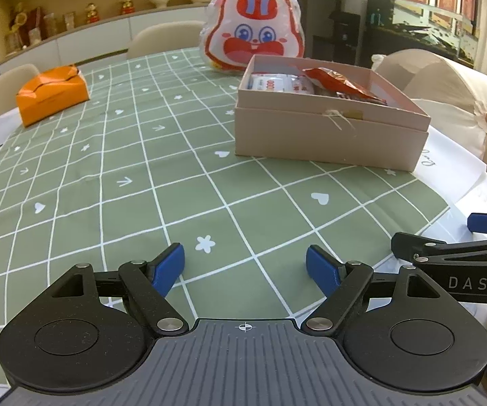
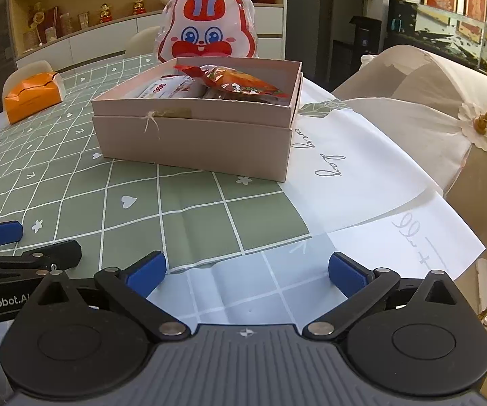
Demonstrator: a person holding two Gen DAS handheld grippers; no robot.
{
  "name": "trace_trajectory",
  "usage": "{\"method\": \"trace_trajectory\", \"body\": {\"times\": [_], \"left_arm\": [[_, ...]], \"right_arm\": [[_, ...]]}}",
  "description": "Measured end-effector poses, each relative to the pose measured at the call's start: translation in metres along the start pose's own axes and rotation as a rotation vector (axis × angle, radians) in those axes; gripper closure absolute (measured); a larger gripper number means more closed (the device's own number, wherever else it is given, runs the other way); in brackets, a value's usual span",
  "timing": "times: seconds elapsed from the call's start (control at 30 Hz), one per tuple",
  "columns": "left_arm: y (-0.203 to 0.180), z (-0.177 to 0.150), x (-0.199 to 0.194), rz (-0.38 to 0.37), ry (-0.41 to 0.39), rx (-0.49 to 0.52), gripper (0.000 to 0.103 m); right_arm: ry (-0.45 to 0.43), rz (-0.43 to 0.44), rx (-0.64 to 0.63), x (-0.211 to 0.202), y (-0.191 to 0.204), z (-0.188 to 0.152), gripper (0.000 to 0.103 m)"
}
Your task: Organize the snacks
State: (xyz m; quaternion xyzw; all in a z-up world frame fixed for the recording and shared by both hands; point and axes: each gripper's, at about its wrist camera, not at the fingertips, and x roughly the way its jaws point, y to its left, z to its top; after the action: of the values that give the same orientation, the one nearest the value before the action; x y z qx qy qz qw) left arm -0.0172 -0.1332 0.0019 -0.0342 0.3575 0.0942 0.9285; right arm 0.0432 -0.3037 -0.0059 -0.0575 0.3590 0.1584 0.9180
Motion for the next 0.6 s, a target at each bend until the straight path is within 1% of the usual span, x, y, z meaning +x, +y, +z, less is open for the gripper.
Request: {"method": "trace_trajectory", "body": {"times": [0.6], "left_arm": [[0.0005,0.0,-0.0006,0.004,0.003,-0.003,0.019]], "right_arm": [[-0.017,-0.002,0.002,-0.0008,-0.0011,-0.0023,0.0]]}}
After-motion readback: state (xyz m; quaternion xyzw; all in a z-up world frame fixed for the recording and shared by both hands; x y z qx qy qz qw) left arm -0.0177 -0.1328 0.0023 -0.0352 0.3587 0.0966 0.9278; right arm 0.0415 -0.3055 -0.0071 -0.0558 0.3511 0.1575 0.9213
